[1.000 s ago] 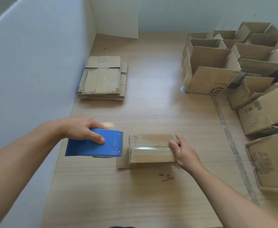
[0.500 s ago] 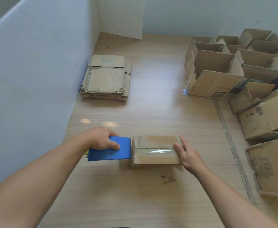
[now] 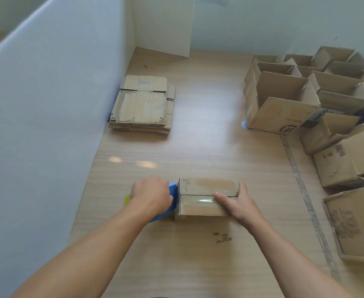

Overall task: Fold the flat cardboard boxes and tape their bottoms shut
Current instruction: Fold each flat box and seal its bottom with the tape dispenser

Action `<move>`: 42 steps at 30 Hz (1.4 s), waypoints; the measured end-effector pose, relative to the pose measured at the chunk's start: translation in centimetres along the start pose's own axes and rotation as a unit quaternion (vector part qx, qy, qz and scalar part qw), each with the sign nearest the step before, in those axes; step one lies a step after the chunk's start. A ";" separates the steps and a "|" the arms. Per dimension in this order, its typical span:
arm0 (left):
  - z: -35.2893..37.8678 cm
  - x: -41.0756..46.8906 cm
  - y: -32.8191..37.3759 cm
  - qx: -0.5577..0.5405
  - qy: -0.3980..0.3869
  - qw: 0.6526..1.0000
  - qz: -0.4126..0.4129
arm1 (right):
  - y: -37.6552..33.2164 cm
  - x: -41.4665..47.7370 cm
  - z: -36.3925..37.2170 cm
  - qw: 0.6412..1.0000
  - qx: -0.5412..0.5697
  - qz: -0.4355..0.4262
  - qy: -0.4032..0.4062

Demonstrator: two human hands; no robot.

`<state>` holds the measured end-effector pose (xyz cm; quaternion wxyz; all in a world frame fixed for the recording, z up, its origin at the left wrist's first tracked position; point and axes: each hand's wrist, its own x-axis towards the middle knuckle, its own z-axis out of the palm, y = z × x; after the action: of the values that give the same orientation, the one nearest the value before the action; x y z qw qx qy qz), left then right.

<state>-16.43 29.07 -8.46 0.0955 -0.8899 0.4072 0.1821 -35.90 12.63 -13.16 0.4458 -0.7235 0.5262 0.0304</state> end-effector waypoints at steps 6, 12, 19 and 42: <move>4.8 -1.2 -4.8 -0.055 0.112 0.990 -0.071 | 0.4 -0.2 0.6 0.999 0.021 -0.026 0.031; 8.5 -1.2 -7.1 -0.076 0.092 0.991 -0.064 | 0.6 0.1 0.6 0.996 0.034 -0.022 0.073; 6.7 -1.7 -4.1 -0.173 0.138 0.969 -0.109 | -0.9 -0.9 0.2 0.997 0.030 -0.008 0.065; 4.7 1.0 2.5 -0.480 0.034 0.876 -0.011 | 0.6 -0.7 0.5 0.992 0.116 -0.047 0.024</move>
<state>-18.88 28.21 -13.19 -0.3558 -0.8364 0.2632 0.3235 -36.50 13.50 -13.50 0.5148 -0.6912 0.5024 -0.0686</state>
